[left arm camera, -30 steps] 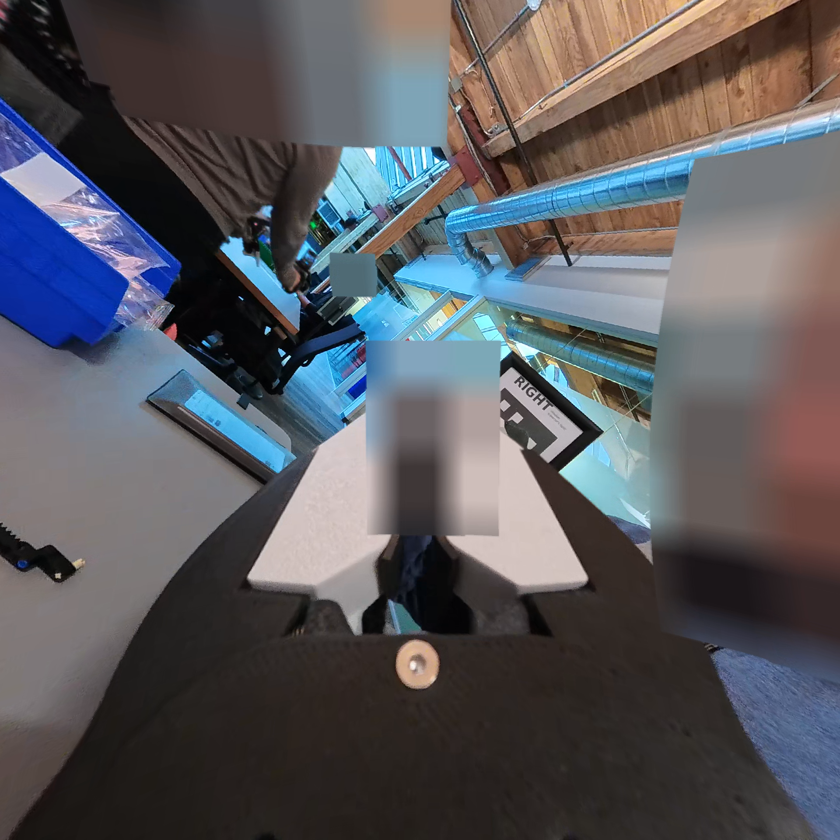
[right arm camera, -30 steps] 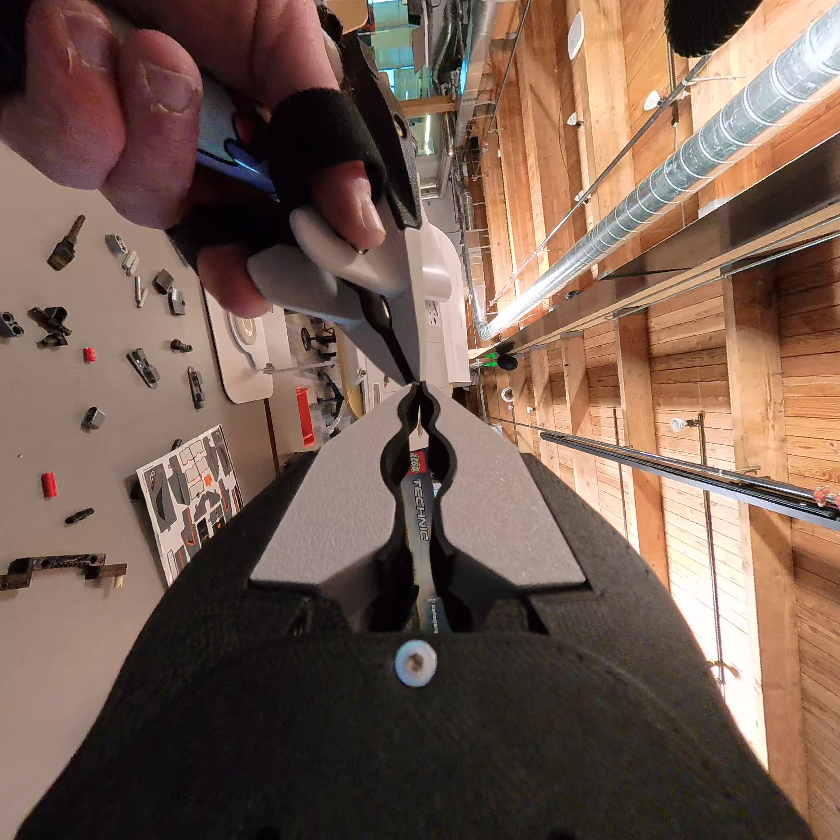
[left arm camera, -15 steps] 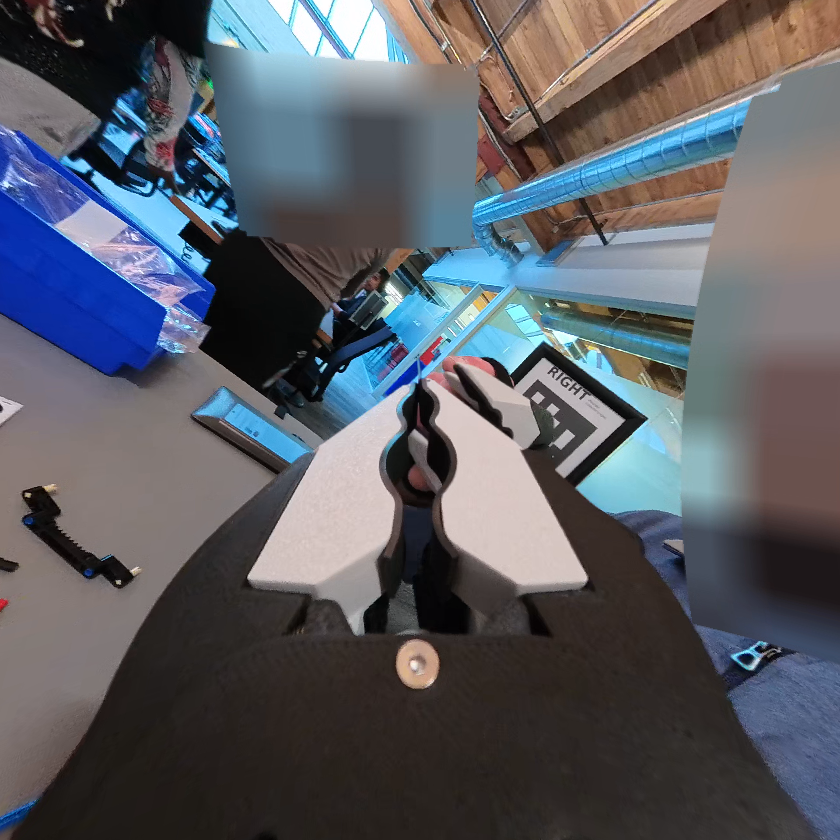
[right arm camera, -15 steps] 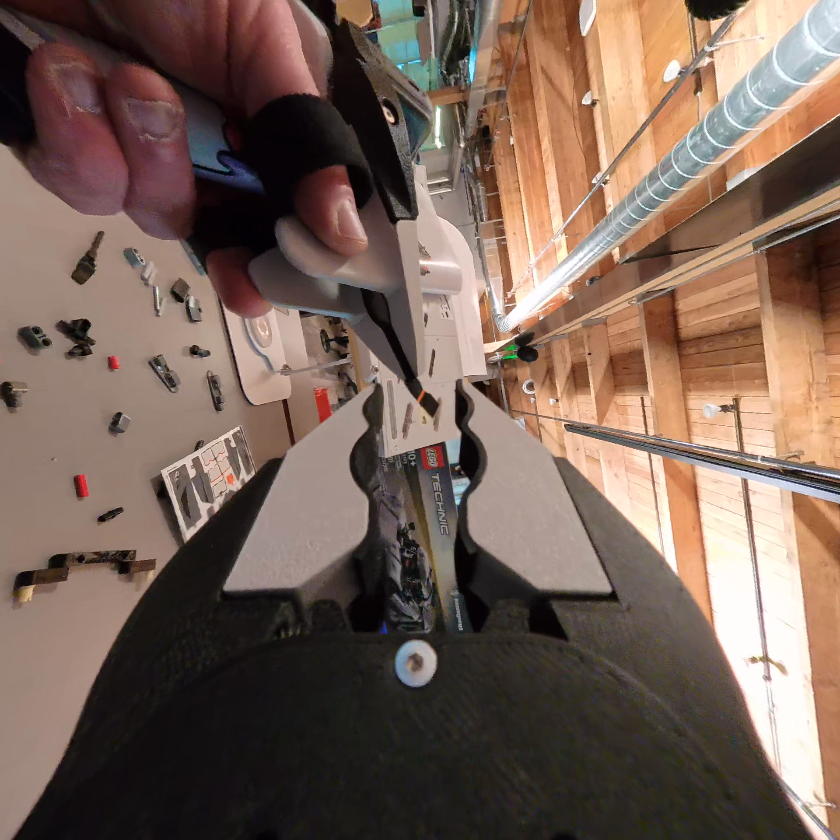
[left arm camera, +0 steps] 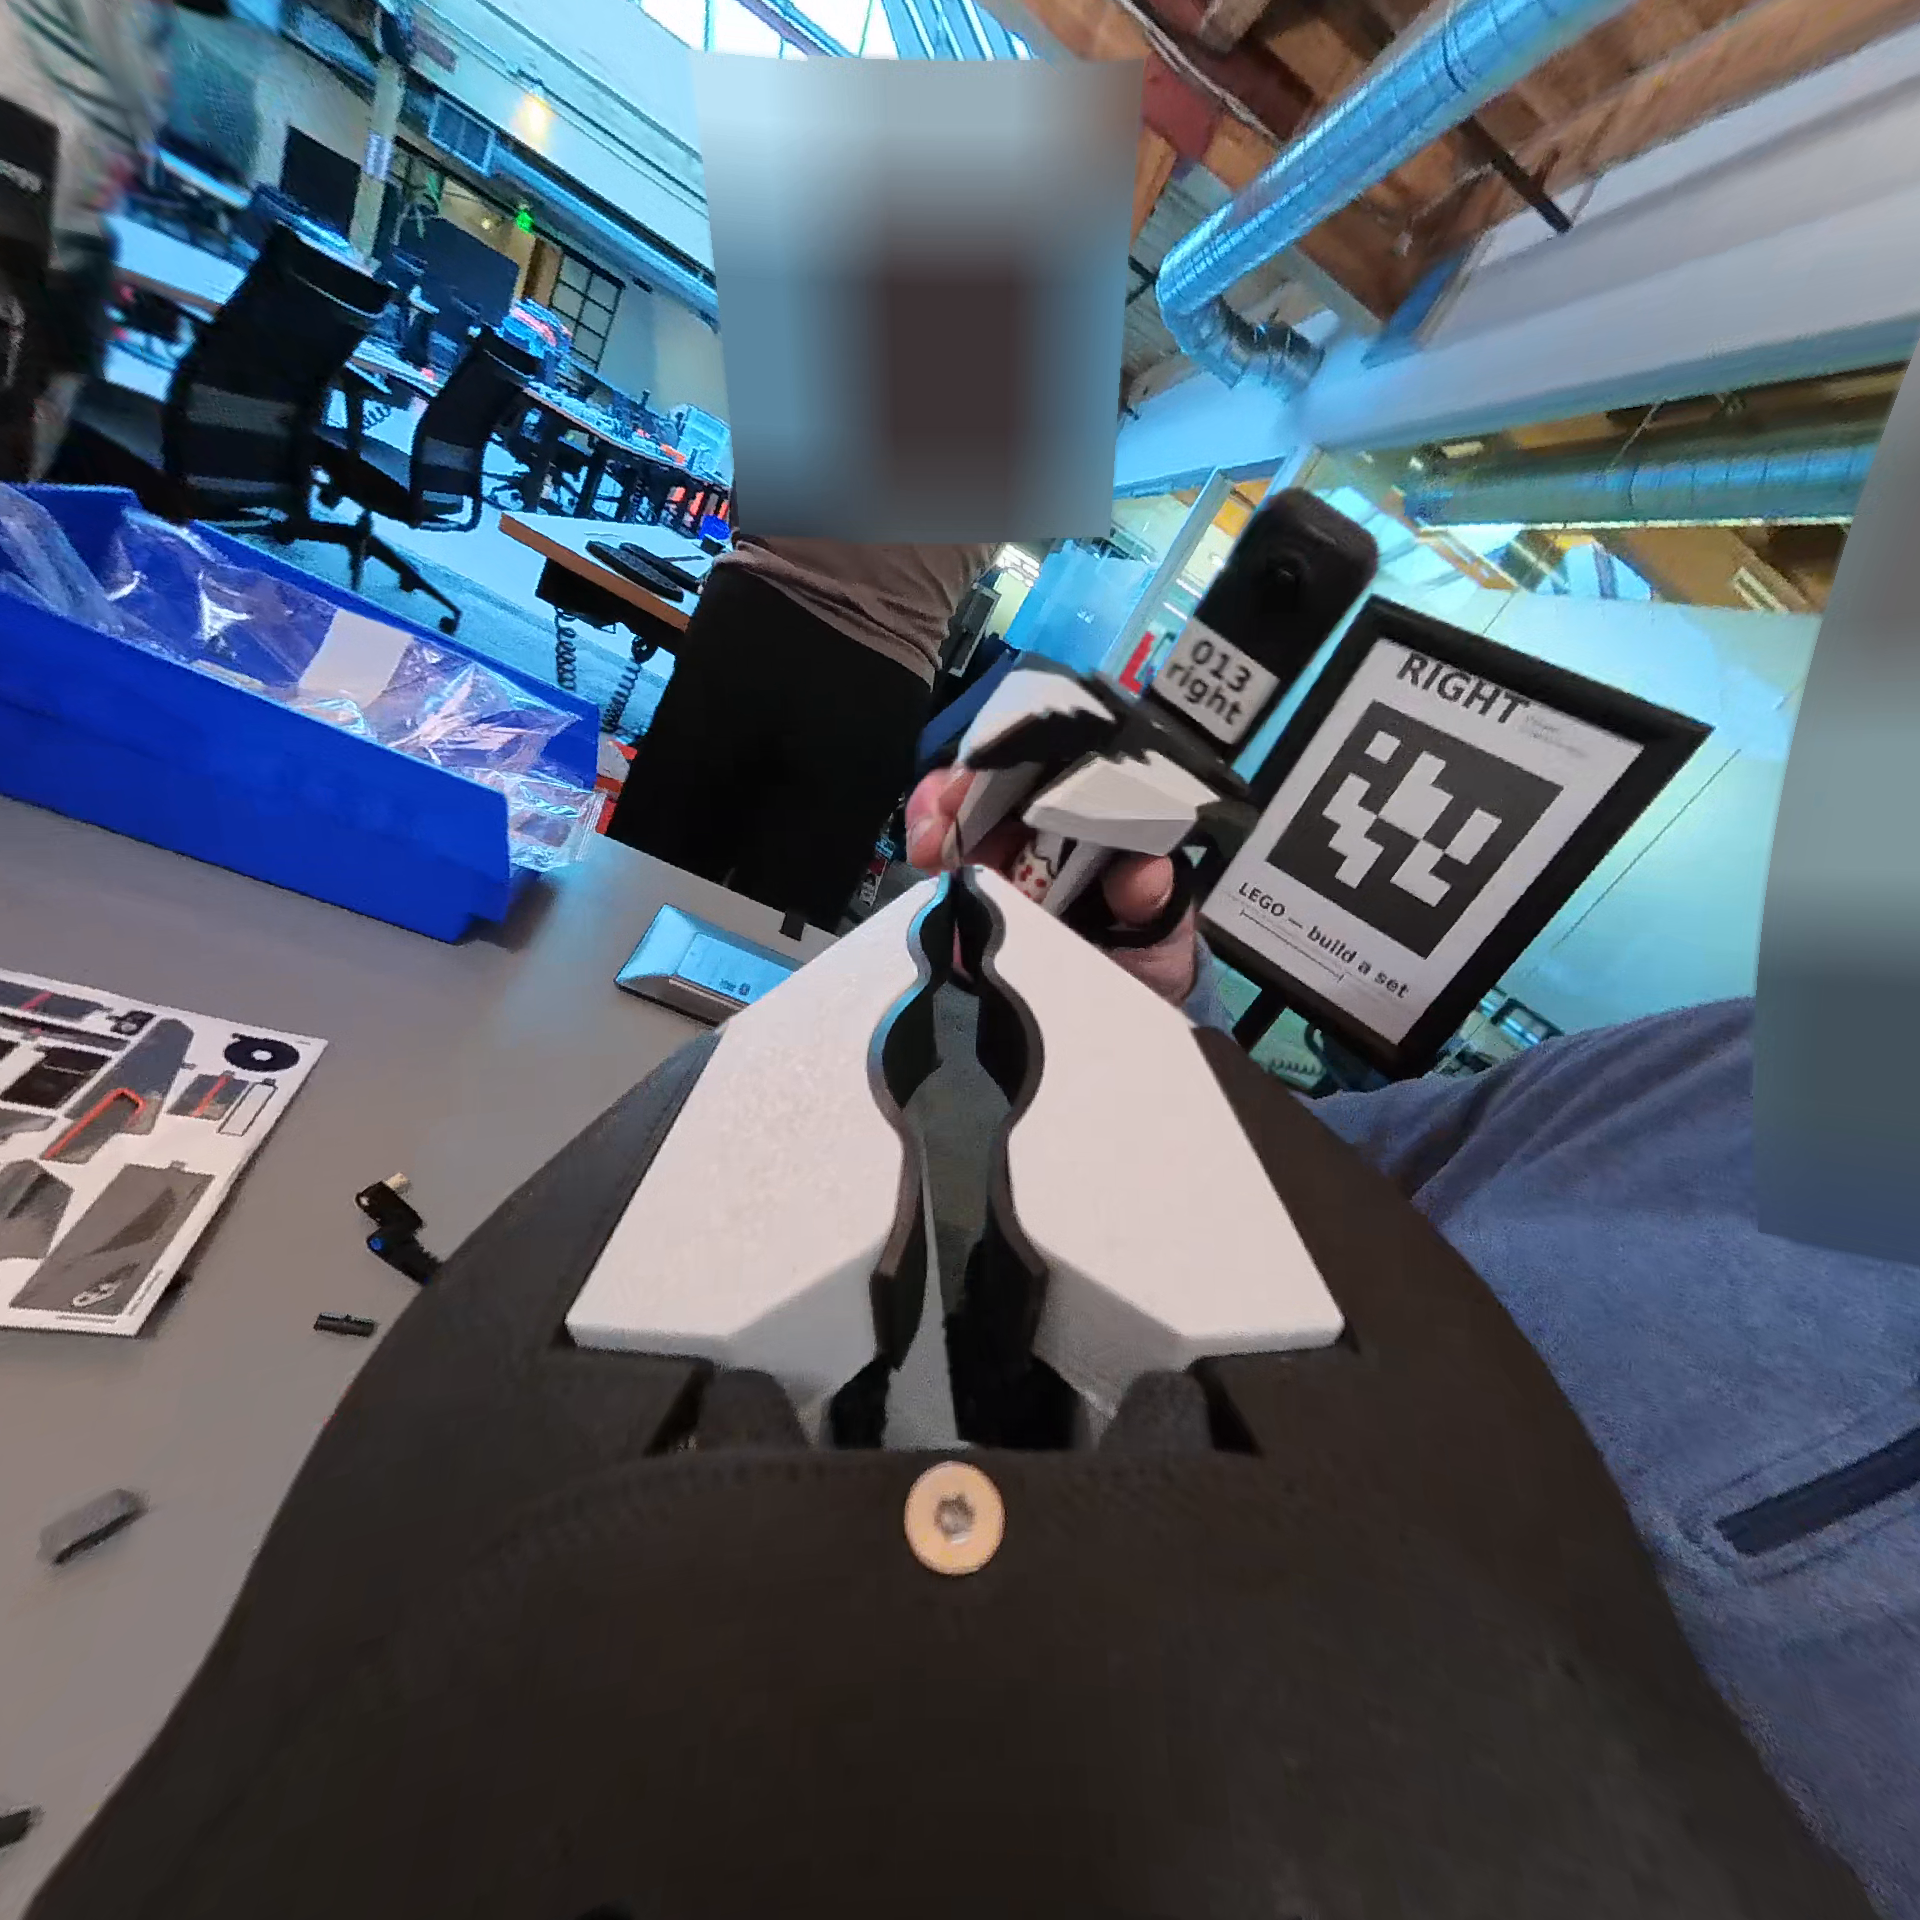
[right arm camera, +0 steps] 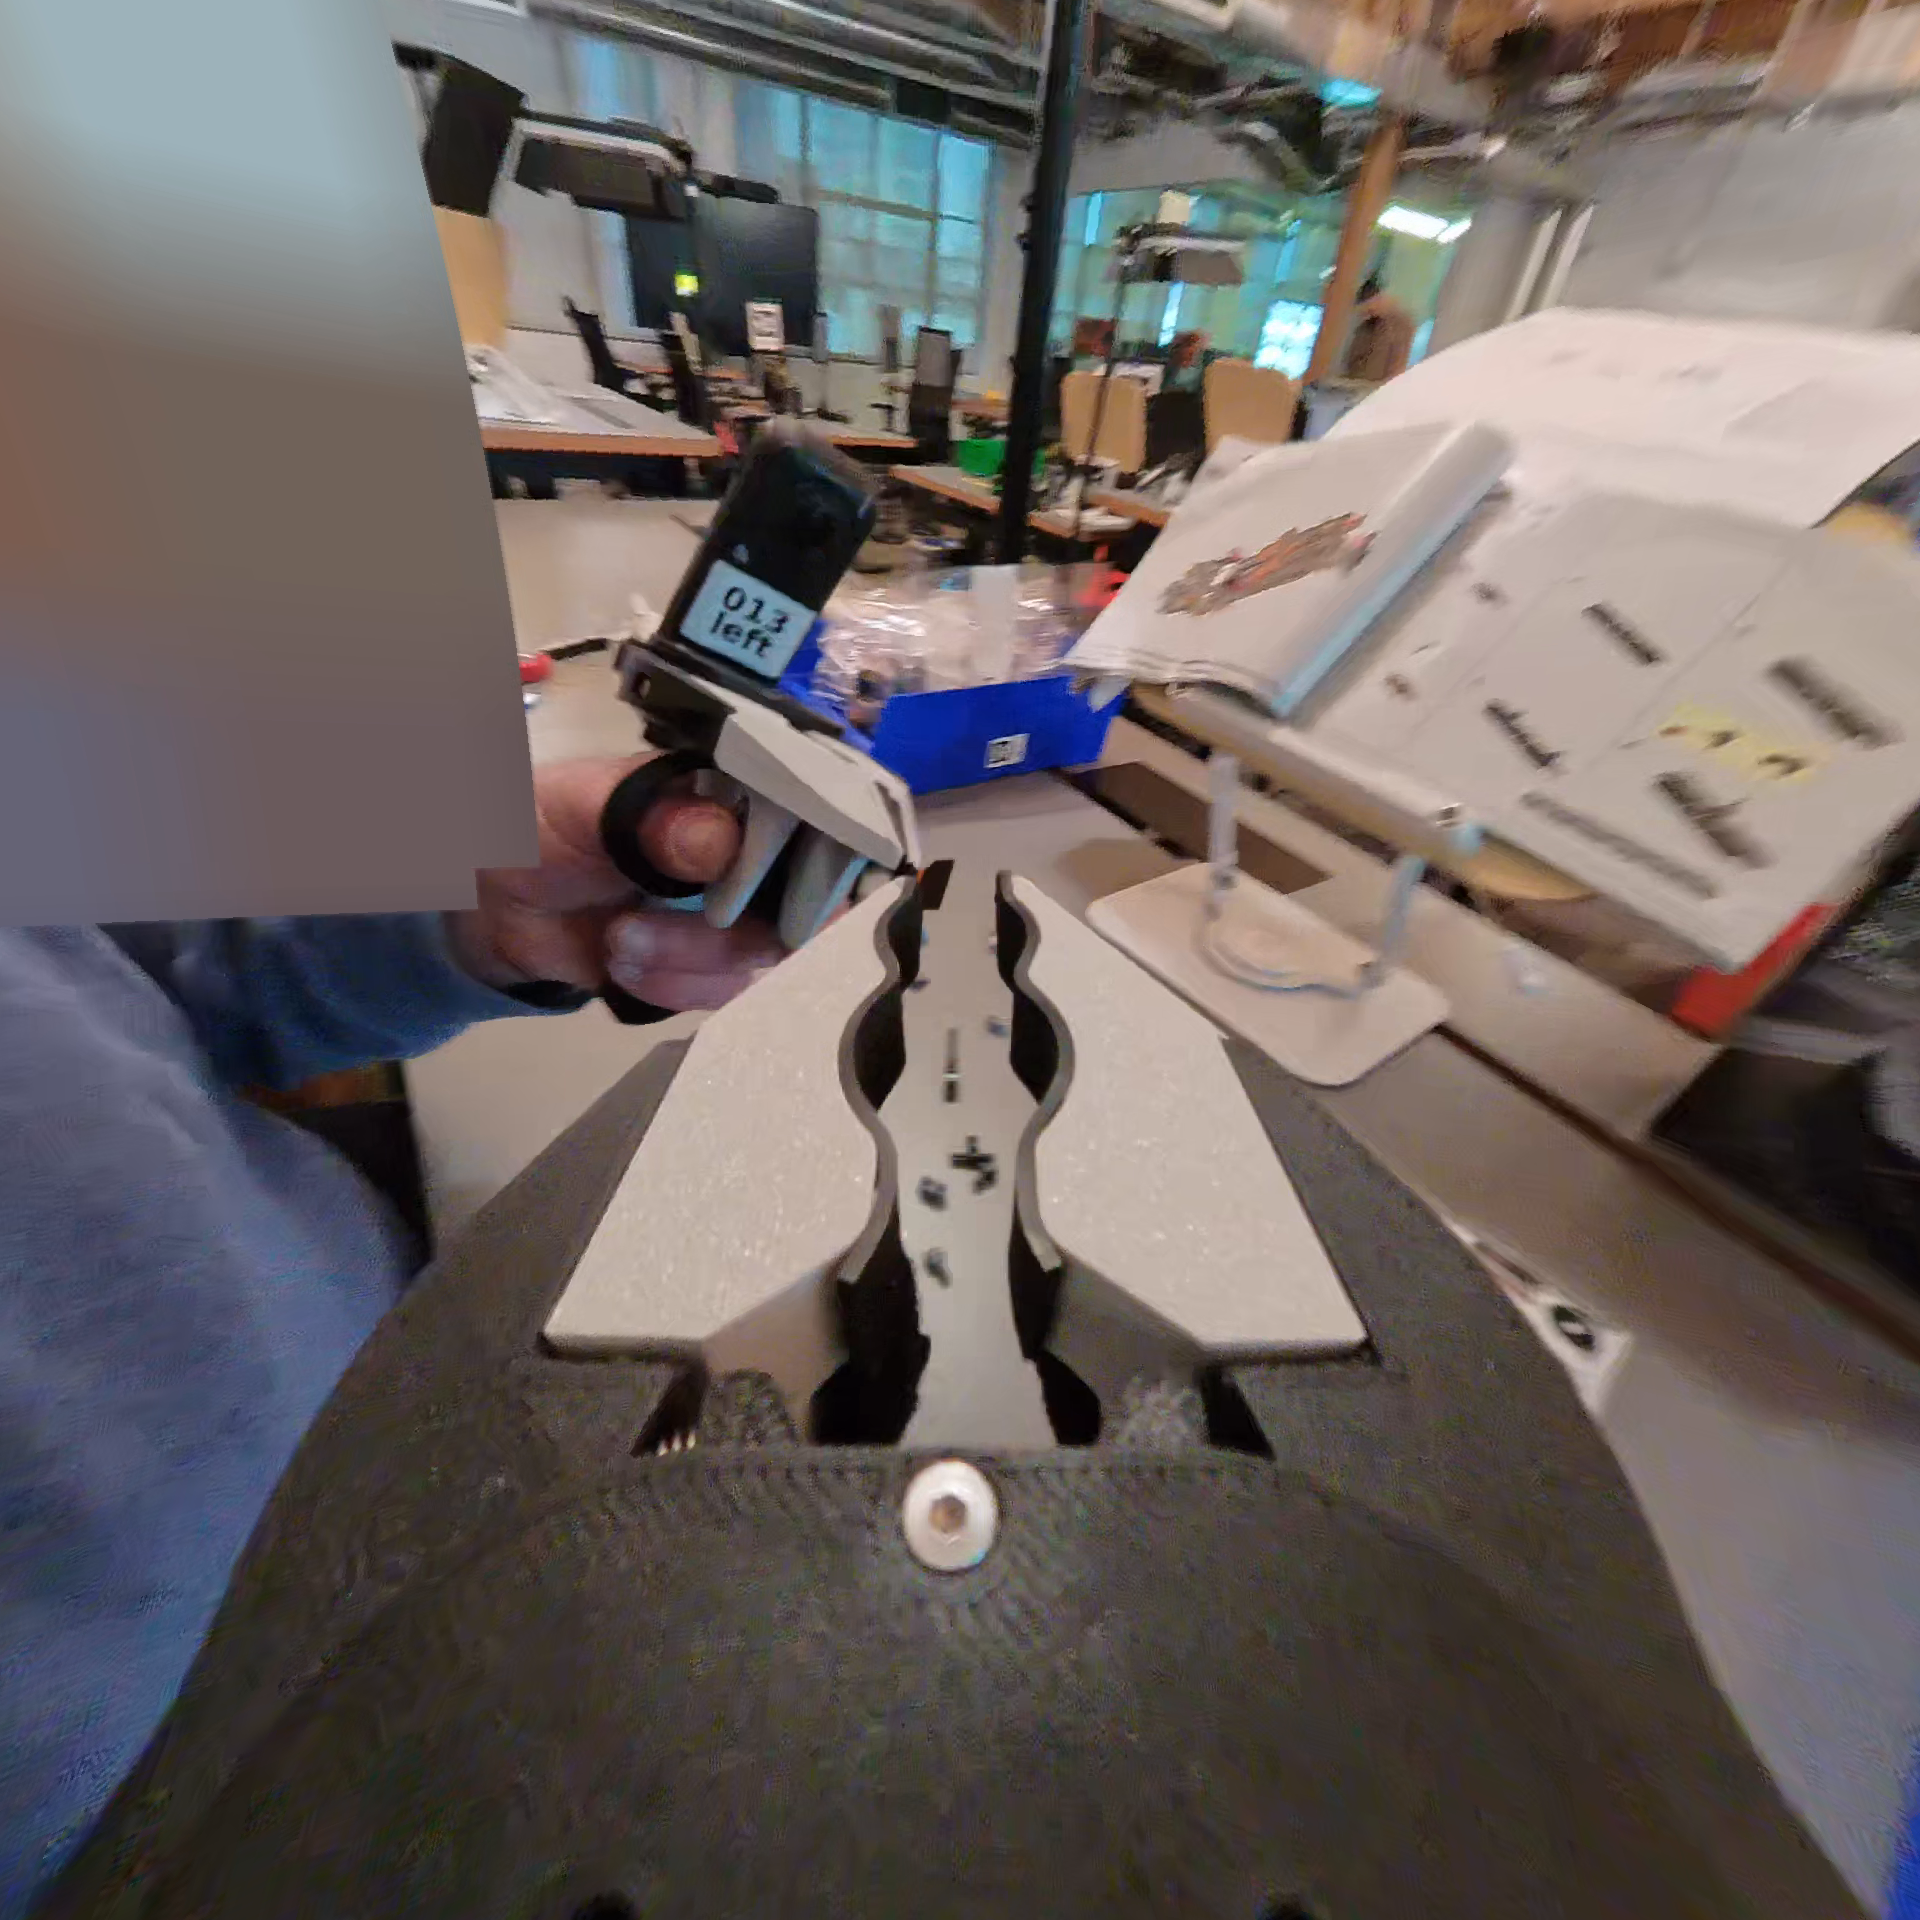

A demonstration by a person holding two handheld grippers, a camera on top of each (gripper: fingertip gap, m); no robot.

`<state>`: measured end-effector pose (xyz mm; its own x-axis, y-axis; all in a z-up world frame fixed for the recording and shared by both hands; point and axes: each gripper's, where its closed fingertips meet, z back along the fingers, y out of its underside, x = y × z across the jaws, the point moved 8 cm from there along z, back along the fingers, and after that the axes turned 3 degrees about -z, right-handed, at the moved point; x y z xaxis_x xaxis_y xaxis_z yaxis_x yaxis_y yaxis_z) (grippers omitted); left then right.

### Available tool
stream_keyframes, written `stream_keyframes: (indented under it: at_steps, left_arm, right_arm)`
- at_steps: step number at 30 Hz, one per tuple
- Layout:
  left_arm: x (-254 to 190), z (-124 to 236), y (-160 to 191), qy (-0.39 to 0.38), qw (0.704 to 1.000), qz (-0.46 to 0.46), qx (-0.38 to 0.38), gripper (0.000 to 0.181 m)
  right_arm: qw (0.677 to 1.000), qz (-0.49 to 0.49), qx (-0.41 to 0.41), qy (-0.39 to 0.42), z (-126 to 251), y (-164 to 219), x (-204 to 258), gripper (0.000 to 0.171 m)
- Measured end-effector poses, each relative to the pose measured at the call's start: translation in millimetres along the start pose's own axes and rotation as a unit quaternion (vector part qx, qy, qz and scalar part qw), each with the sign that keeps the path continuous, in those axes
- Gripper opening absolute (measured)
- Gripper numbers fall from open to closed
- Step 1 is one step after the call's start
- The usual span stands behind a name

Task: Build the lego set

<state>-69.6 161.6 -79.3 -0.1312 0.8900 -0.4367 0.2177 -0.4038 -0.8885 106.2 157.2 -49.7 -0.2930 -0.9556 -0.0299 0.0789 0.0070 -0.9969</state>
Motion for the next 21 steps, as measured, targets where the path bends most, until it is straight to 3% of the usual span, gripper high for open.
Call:
stream_keyframes:
  at_steps: [8,17,21]
  left_arm:
    - [-7.1,-3.8,-0.3,0.001,0.998,-0.051,0.025,0.000]
    - [-5.5,-4.5,-1.2,-0.012,0.997,-0.068,0.020,0.000]
    - [-10.2,-2.9,-0.1,-0.024,0.995,-0.091,0.032,0.015]
  right_arm:
    - [0.995,-0.070,0.005,-0.068,-9.6,8.2,-2.4,0.005]
    - [0.995,-0.069,0.000,-0.075,-12.0,10.1,-0.8,0.000]
    - [0.996,-0.061,-0.004,-0.070,-15.6,11.4,2.7,0.000]
